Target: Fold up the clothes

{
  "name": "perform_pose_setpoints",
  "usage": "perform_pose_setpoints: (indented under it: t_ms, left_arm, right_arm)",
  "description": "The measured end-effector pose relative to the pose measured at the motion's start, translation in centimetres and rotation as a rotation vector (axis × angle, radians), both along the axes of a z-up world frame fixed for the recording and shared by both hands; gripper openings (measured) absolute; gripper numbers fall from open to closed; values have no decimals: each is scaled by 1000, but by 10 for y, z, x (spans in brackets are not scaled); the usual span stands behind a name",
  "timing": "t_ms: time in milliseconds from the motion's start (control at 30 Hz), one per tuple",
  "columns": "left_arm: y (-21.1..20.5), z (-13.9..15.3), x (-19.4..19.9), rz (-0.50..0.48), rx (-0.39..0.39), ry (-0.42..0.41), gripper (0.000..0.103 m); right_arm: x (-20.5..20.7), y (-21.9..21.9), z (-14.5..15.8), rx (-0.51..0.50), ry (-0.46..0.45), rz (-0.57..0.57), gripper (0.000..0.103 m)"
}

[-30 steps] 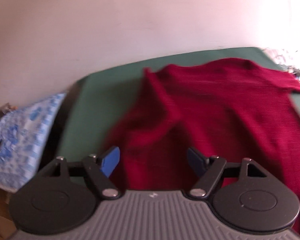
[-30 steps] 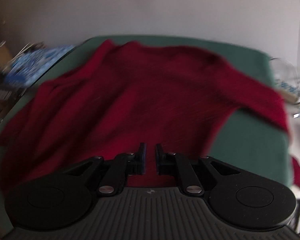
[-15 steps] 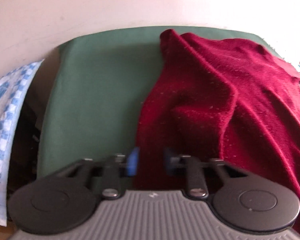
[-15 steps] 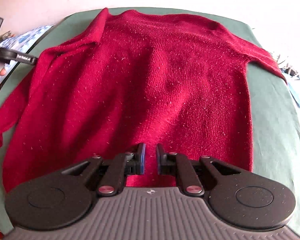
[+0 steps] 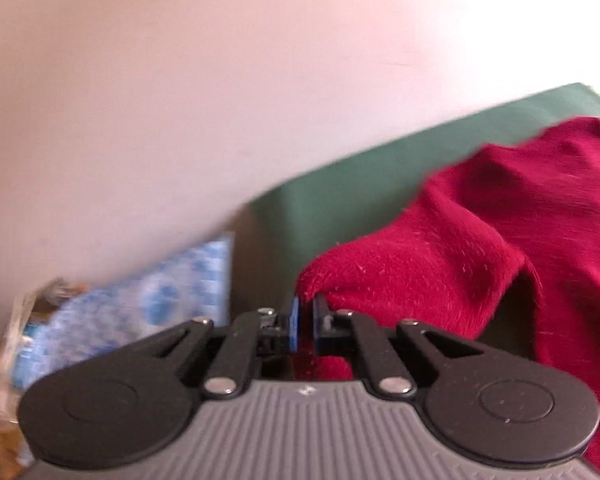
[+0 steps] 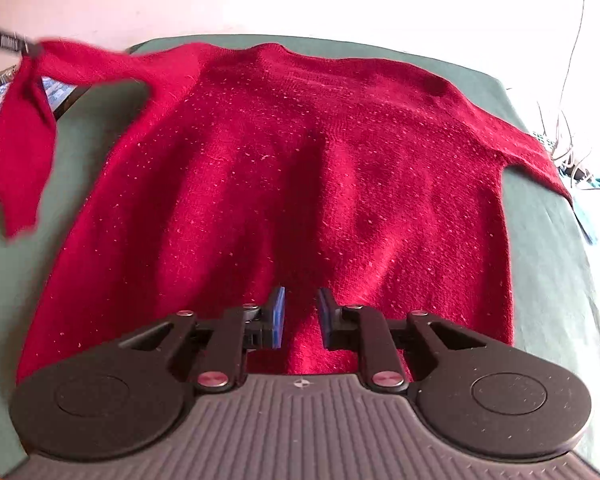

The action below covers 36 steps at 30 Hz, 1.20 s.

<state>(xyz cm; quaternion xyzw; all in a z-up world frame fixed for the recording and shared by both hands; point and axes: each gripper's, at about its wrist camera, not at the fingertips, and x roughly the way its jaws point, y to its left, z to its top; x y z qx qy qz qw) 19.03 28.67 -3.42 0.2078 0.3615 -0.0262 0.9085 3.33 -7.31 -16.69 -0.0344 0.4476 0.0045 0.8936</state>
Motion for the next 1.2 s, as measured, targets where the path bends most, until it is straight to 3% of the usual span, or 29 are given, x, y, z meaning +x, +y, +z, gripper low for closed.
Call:
perform_pose_setpoints:
  t_ms: [100, 233, 367, 533, 600, 667, 700, 833, 900, 967, 1133, 1167, 1200]
  left_arm:
    - [25, -4, 24, 52, 25, 33, 5]
    - [28, -37, 48, 64, 14, 113, 5]
    - [20, -66, 50, 56, -10, 155, 6]
    - [4, -79, 40, -15, -63, 175, 6]
    - [-6, -82, 34, -56, -59, 175, 22]
    - [-11, -85, 29, -84, -54, 180, 63]
    - [-11, -85, 27, -94, -51, 180, 67]
    - [4, -79, 8, -127, -16, 130, 71]
    - [27, -76, -8, -89, -25, 121, 76]
    - [51, -73, -23, -49, -34, 114, 96]
    - [86, -111, -69, 40, -234, 229, 92]
    - [88, -124, -70, 72, -278, 241, 98]
    - [91, -129, -71, 116, -338, 178, 96]
  right_arm:
    - [1, 3, -2, 3, -2, -13, 26]
    - [0, 2, -5, 10, 0, -43, 28]
    - [0, 3, -9, 2, 15, -62, 28]
    - [3, 7, -10, -14, 21, -63, 28]
    - [5, 10, -10, -21, 21, -59, 29]
    - [6, 13, -10, -28, 21, -55, 29]
    - [7, 14, -10, -31, 22, -53, 29]
    - [9, 18, -9, -47, 17, -44, 30]
    - [8, 17, -8, -51, 11, -45, 30]
    - [7, 15, -8, -41, 9, -57, 31]
    - [10, 13, -18, -18, 33, -90, 31]
    - [11, 12, -20, -12, 44, -95, 31]
    - [13, 12, -22, -6, 56, -99, 31]
